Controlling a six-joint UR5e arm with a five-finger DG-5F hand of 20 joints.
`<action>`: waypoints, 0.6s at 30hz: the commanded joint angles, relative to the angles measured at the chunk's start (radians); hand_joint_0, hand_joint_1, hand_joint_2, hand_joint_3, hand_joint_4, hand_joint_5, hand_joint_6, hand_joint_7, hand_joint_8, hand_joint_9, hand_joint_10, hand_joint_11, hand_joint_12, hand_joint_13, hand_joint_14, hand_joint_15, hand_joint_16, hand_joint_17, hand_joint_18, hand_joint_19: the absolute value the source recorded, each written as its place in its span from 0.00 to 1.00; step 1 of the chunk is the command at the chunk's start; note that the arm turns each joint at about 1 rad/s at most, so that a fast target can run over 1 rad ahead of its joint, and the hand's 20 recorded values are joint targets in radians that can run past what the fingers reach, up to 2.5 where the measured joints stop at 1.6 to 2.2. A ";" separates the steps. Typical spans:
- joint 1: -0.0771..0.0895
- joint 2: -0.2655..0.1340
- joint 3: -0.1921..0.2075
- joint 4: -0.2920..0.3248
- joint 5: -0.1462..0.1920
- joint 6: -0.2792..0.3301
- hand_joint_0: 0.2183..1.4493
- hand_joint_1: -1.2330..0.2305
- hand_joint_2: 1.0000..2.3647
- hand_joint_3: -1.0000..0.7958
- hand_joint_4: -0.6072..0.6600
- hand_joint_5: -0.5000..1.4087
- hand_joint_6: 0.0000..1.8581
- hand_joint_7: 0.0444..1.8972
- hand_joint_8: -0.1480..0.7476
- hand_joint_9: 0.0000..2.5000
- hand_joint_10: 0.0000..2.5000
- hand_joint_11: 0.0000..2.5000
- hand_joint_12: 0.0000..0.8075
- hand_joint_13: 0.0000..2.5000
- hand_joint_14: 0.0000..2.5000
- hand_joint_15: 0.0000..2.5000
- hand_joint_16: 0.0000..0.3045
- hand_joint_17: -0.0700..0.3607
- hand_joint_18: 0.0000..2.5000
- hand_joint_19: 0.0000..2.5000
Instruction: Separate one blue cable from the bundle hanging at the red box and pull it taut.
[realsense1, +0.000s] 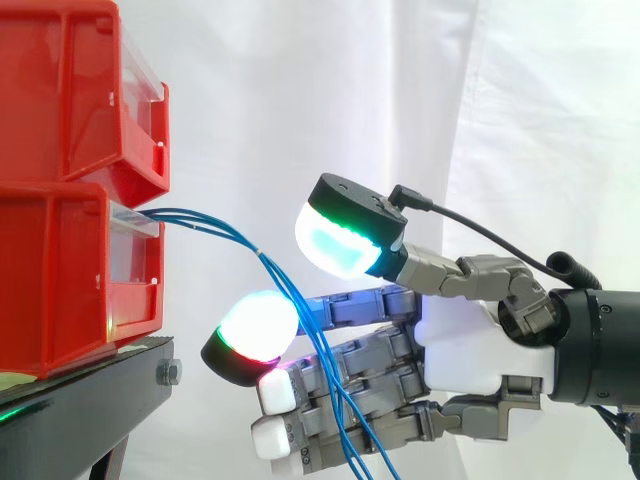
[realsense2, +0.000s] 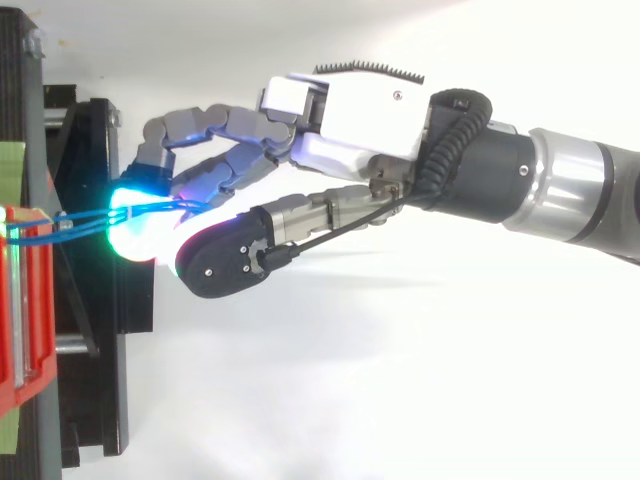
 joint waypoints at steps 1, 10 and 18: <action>0.001 0.000 0.000 -0.004 0.001 -0.007 0.26 0.46 0.00 0.32 0.60 0.17 0.27 0.53 0.43 0.28 0.01 0.19 0.36 0.28 0.00 0.13 0.09 0.31 0.20 0.10; 0.004 -0.013 0.000 -0.010 0.002 -0.021 0.26 0.46 0.00 0.32 0.60 0.17 0.27 0.51 0.42 0.26 0.00 0.17 0.36 0.27 0.00 0.13 0.09 0.31 0.19 0.10; -0.004 -0.011 0.000 -0.033 -0.008 -0.013 0.26 0.46 0.00 0.32 0.61 0.17 0.27 0.52 0.43 0.27 0.00 0.18 0.35 0.27 0.00 0.13 0.09 0.31 0.19 0.10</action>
